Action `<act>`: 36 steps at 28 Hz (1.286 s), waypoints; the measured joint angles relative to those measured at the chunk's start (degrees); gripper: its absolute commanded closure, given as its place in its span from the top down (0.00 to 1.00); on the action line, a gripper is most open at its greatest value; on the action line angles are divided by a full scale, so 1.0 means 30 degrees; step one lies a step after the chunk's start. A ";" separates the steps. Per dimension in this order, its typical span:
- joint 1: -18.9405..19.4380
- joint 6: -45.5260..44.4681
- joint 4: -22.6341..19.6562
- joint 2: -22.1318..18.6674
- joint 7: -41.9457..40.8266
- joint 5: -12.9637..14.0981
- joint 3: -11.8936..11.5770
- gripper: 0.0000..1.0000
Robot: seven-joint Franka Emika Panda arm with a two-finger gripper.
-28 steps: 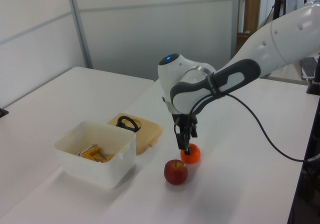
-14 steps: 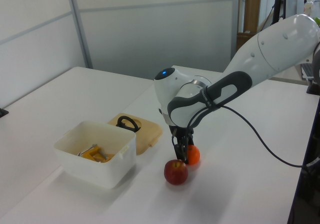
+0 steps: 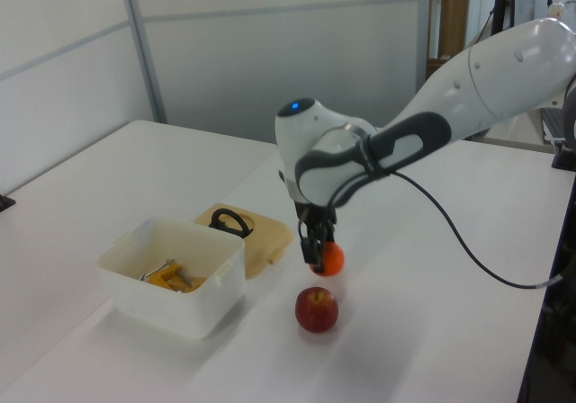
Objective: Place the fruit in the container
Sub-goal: 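Carry the orange over the white container and release it inside, then move the open gripper back and lower it onto the red apple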
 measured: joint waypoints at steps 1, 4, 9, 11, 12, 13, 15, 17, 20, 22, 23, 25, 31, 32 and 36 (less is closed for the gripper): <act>-0.0016 0.0008 0.0434 -0.0011 0.0000 0.0389 0.0000 0.00; -0.0041 0.0018 0.1831 -0.0095 0.0012 0.1591 0.0001 0.00; -0.0032 0.0117 0.3749 -0.0215 0.0139 0.3054 0.0009 0.00; -0.0001 0.0755 0.4212 -0.0231 0.0339 0.3514 0.0042 0.00; 0.0037 0.1200 0.4361 -0.0231 0.0510 0.3668 0.0086 0.01; 0.0115 0.1895 0.4467 -0.0228 0.0847 0.3786 0.0178 0.04; 0.0234 0.2848 0.4489 -0.0190 0.1417 0.3797 0.0407 0.09; 0.0409 0.3799 0.4481 -0.0029 0.1988 0.3796 0.0697 0.23; 0.0798 0.4967 0.4441 0.0478 0.2754 0.3796 0.1107 0.26; 0.1078 0.5557 0.4424 0.0854 0.3146 0.3796 0.1209 0.40; 0.1213 0.5829 0.4422 0.1035 0.3296 0.3796 0.1232 0.71; 0.1472 0.6428 0.4422 0.1447 0.3605 0.3795 0.1252 1.00; 0.1601 0.6907 0.4550 0.1723 0.4217 0.3696 0.1252 1.00; 0.1586 0.6905 0.4595 0.1673 0.4218 0.3629 0.1251 1.00; 0.1546 0.5498 0.4661 0.1193 0.4218 0.3329 0.1220 1.00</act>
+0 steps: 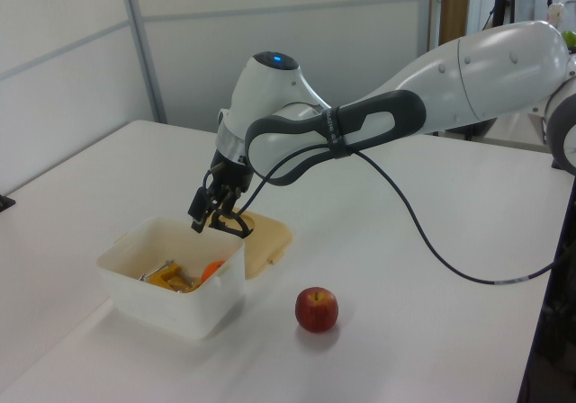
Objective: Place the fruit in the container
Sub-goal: 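Move the open gripper back and lower it onto the red apple, then close the gripper on the red apple and lift it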
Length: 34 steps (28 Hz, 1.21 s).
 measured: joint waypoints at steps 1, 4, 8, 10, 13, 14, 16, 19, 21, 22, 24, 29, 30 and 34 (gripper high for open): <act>-0.0007 -0.0782 0.0008 -0.0159 -0.0001 -0.0109 -0.0018 1.00; -0.0063 -0.3790 0.0026 -0.0730 -0.0067 -0.0683 -0.0034 1.00; -0.0110 -0.7874 0.0023 -0.1272 -0.0822 -0.1442 -0.0034 1.00; -0.0113 -0.9852 -0.0001 -0.1399 -0.1466 -0.1634 -0.0034 1.00; -0.0109 -1.1395 -0.0215 -0.1391 -0.2021 -0.1702 -0.0032 1.00; -0.0101 -1.1688 -0.0429 -0.1370 -0.2154 -0.1718 -0.0022 1.00; -0.0076 -1.1816 -0.0772 -0.1321 -0.2286 -0.1782 -0.0006 1.00; 0.0075 -1.1834 -0.1497 -0.1183 -0.2368 -0.2136 0.0008 1.00; 0.0212 -1.1834 -0.1912 -0.1082 -0.2371 -0.2374 0.0027 1.00; 0.0295 -1.1834 -0.2119 -0.1017 -0.2372 -0.2505 0.0034 1.00; 0.0485 -1.1834 -0.2513 -0.0858 -0.2372 -0.2719 0.0056 1.00; 0.0687 -1.1834 -0.2773 -0.0469 -0.2372 -0.2954 0.0080 1.00; 0.0701 -1.1834 -0.2785 -0.0406 -0.2375 -0.3048 0.0080 1.00; 0.0784 -1.1833 -0.2812 -0.0061 -0.2376 -0.3828 0.0082 1.00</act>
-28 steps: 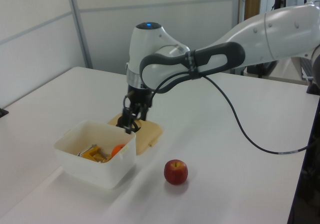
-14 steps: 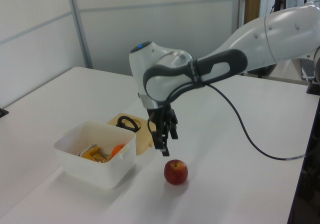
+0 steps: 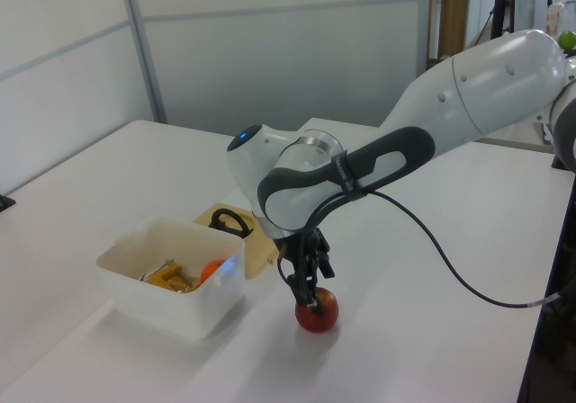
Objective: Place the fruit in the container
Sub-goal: 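Close the gripper on the red apple and lift it, then carry the apple into the white container and open the gripper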
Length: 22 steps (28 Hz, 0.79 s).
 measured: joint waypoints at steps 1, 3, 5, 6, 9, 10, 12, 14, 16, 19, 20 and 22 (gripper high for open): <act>0.0013 0.0002 0.0000 0.0089 0.0000 -0.0099 0.0001 1.00; 0.0042 0.0064 -0.0001 0.0273 0.0000 -0.0304 0.0001 1.00; 0.0058 0.0351 -0.0001 0.0511 0.0000 -0.0444 0.0001 1.00; 0.0060 0.0456 -0.0002 0.0597 0.0000 -0.0464 0.0001 1.00; 0.0069 0.0660 -0.0001 0.0771 0.0000 -0.0488 0.0006 0.72; 0.0076 0.0692 0.0000 0.0808 -0.0001 -0.0492 0.0013 0.61; 0.0088 0.0716 0.0007 0.0817 -0.0001 -0.0508 0.0031 0.37; 0.0108 0.0718 0.0071 0.0805 -0.0001 -0.0537 0.0058 0.11; 0.0141 0.0732 0.0099 0.0808 -0.0001 -0.0537 0.0102 0.04; 0.0200 0.0755 0.0145 0.0809 -0.0001 -0.0537 0.0119 0.04; 0.0215 0.0762 0.0194 0.0805 -0.0002 -0.0537 0.0119 0.04; 0.0228 0.0763 0.0365 0.0775 -0.0007 -0.0537 0.0119 0.05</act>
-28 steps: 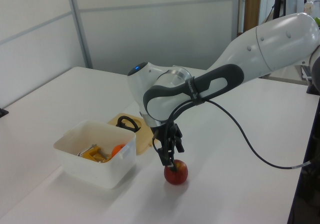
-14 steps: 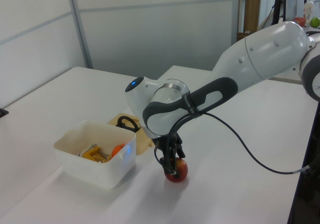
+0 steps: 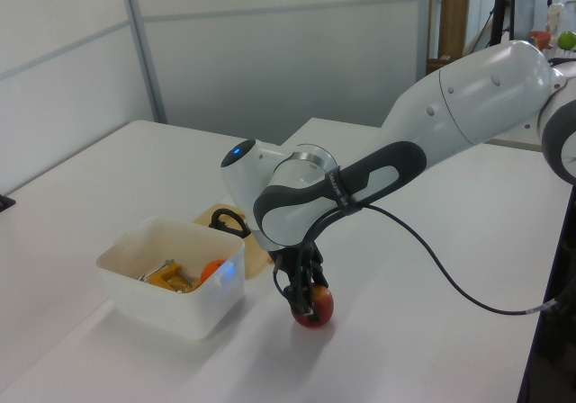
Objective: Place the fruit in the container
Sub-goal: 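Carry the apple into the white container and open the gripper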
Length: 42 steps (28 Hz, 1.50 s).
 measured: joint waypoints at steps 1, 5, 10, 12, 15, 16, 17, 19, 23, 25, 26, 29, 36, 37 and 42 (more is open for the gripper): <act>-0.0001 0.0002 0.0099 -0.0041 -0.0019 0.0000 -0.0004 0.05; -0.0016 0.0003 0.0814 -0.0543 -0.0047 0.0003 -0.0117 0.07; -0.0249 0.0003 0.2382 -0.1280 -0.0047 0.0233 -0.0211 0.08; -0.0380 0.0099 0.2936 -0.1447 -0.0047 0.0367 -0.0221 0.08; -0.0591 0.1738 0.3605 -0.1542 -0.0046 0.0695 -0.0228 0.08; -0.0632 0.2352 0.3694 -0.1535 -0.0011 0.0773 -0.0229 0.09; -0.0669 0.3174 0.3718 -0.1526 0.0094 0.0836 -0.0229 0.09; -0.0708 0.4925 0.3714 -0.1451 0.0457 0.0886 -0.0230 0.11; -0.0676 0.7814 0.3644 -0.0971 0.1474 0.0885 -0.0225 0.54; -0.0650 0.8658 0.3628 -0.0663 0.1773 0.0885 -0.0222 1.00; -0.0637 0.8999 0.3626 -0.0449 0.1949 0.0885 -0.0213 1.00; -0.0616 0.9377 0.3628 -0.0104 0.2362 0.0885 -0.0197 1.00; -0.0611 0.8812 0.3848 -0.0229 0.2848 0.0885 -0.0182 1.00; -0.0620 0.8211 0.3919 -0.0346 0.2848 0.0884 -0.0188 1.00; -0.0664 0.4250 0.4203 -0.1360 0.2660 0.0873 -0.0235 1.00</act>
